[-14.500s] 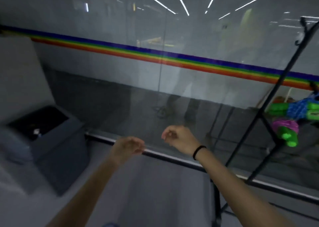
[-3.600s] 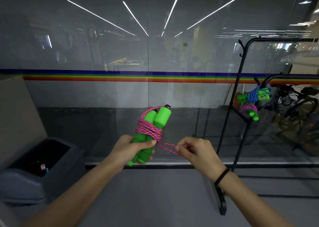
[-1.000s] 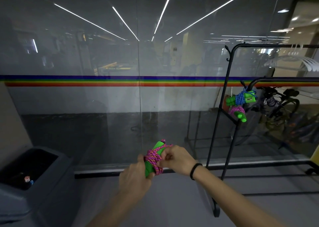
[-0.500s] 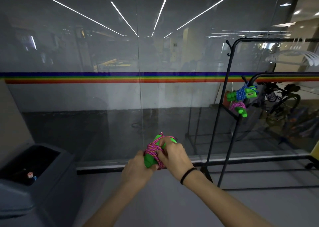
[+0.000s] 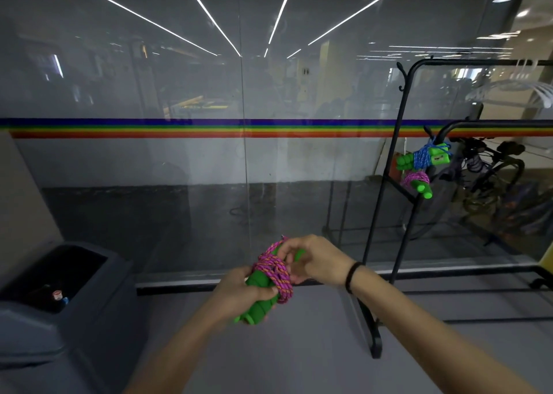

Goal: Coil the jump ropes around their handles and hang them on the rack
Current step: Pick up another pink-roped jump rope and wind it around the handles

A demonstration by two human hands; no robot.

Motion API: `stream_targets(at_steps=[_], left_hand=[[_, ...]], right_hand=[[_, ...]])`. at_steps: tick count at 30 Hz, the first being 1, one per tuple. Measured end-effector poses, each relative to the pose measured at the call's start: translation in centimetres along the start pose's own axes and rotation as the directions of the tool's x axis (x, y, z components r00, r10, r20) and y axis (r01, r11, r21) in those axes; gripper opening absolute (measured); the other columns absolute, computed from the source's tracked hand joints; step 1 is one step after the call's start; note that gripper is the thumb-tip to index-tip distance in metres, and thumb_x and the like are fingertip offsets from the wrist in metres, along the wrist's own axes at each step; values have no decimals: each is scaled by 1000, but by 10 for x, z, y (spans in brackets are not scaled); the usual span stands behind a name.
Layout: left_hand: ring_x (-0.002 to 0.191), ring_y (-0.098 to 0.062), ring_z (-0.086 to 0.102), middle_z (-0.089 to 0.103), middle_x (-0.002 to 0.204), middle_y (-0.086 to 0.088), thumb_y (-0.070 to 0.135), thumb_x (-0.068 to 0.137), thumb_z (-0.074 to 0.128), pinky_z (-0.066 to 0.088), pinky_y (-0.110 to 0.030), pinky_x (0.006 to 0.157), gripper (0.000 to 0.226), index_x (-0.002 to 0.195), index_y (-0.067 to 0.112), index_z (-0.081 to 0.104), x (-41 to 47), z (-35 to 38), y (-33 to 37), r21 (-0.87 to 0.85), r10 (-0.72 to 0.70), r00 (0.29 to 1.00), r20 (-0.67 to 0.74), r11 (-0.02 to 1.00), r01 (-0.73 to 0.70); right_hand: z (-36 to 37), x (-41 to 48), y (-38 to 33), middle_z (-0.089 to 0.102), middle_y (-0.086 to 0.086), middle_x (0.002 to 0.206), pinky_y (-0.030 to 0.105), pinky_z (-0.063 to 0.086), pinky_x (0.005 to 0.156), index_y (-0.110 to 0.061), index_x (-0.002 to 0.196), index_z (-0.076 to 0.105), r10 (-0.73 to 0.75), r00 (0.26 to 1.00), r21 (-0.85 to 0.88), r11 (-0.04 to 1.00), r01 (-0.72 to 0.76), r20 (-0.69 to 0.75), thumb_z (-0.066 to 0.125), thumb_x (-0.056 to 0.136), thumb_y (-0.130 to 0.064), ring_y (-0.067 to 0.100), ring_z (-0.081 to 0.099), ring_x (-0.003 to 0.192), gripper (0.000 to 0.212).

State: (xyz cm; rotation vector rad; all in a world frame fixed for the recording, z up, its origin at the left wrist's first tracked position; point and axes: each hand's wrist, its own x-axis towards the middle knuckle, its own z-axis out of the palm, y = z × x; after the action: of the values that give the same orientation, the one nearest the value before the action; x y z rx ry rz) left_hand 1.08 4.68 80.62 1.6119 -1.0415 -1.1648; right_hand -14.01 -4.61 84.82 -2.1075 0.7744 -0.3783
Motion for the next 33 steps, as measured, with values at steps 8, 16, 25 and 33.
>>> stream_targets(at_steps=[8, 16, 25, 33], left_hand=[[48, -17, 61, 67, 72, -13, 7, 70, 74, 49, -23, 47, 33, 99, 0, 61, -6, -7, -3, 75, -12, 997, 73, 997, 6], [46, -16, 59, 67, 64, -7, 13, 76, 72, 47, -21, 44, 21, 92, 5, 62, -13, -2, -6, -200, 9, 1000, 16, 980, -6], [50, -17, 62, 70, 69, -10, 20, 67, 66, 56, -30, 54, 23, 86, 6, 64, -24, -25, -4, -502, 10, 1000, 21, 865, 2], [78, -22, 72, 74, 92, -15, 16, 56, 83, 55, -24, 63, 50, 100, 1, 67, -20, -25, -12, -290, 60, 996, 66, 956, -38]], right_hand=[[6, -10, -11, 56, 3, 68, 21, 42, 50, -15, 75, 46, -113, 983, -476, 863, 169, 144, 56, 81, -11, 11, 51, 51, 13], [6, -11, -19, 68, 10, 86, 34, 40, 66, -17, 81, 57, -303, 912, -753, 658, -10, -277, 41, 85, -43, 33, 61, 89, 31], [-26, -1, -4, 31, -8, 39, 15, 28, 48, -29, 39, 48, -55, 876, -160, 987, -25, -479, 51, 84, -14, 2, 38, 43, 48], [-16, -12, -16, 59, 4, 65, 16, 36, 58, -15, 70, 56, -390, 842, -402, 886, 232, -373, 54, 86, -15, 11, 52, 61, 16]])
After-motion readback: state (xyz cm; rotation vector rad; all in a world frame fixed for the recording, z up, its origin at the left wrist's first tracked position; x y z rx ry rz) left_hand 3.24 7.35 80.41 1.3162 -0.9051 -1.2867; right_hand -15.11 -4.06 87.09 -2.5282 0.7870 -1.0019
